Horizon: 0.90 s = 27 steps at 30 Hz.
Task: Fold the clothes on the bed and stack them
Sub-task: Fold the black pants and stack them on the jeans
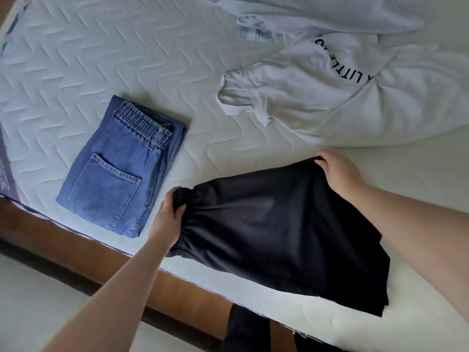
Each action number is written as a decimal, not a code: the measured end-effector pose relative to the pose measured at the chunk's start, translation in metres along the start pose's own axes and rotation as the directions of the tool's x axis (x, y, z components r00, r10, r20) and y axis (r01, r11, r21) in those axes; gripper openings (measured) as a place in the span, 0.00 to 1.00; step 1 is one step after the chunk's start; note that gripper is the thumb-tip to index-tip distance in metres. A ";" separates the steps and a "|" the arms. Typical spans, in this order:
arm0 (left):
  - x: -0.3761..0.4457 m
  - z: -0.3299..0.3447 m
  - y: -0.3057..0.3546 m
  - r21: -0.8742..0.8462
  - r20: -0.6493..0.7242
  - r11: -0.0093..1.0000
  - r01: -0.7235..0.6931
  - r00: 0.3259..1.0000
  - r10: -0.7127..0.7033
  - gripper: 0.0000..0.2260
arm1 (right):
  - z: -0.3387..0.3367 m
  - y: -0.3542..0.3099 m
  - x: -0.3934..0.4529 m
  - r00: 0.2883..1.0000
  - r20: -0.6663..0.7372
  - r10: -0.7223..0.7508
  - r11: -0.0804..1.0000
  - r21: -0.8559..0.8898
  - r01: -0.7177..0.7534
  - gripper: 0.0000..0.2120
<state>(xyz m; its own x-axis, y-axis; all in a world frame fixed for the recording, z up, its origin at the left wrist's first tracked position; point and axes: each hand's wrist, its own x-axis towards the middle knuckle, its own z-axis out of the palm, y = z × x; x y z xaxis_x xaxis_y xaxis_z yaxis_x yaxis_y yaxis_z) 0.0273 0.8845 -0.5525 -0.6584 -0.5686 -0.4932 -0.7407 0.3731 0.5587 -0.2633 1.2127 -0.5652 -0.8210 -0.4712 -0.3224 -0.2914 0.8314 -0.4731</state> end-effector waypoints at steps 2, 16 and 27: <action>0.006 0.002 -0.005 -0.004 -0.015 1.000 0.011 1.000 -0.011 0.21 | 0.006 0.000 0.009 1.000 -0.008 -0.013 0.999 -0.043 0.013 0.10; -0.010 0.021 0.036 0.260 -0.300 0.957 -0.126 0.932 0.204 0.25 | -0.007 0.023 -0.028 0.993 -0.063 0.096 0.994 0.049 -0.093 0.17; -0.027 0.157 0.172 0.238 0.309 0.632 -0.737 0.675 0.670 0.13 | -0.017 0.102 -0.135 0.940 0.070 0.335 0.937 0.083 -0.340 0.20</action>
<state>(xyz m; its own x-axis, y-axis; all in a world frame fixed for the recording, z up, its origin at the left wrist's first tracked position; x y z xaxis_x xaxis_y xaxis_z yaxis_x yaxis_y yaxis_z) -0.1035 1.0794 -0.5480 -0.9821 0.0928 -0.1641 -0.0148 0.8298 0.5579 -0.1904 1.3661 -0.5553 -0.8347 -0.1851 -0.5187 0.0466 0.9147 -0.4015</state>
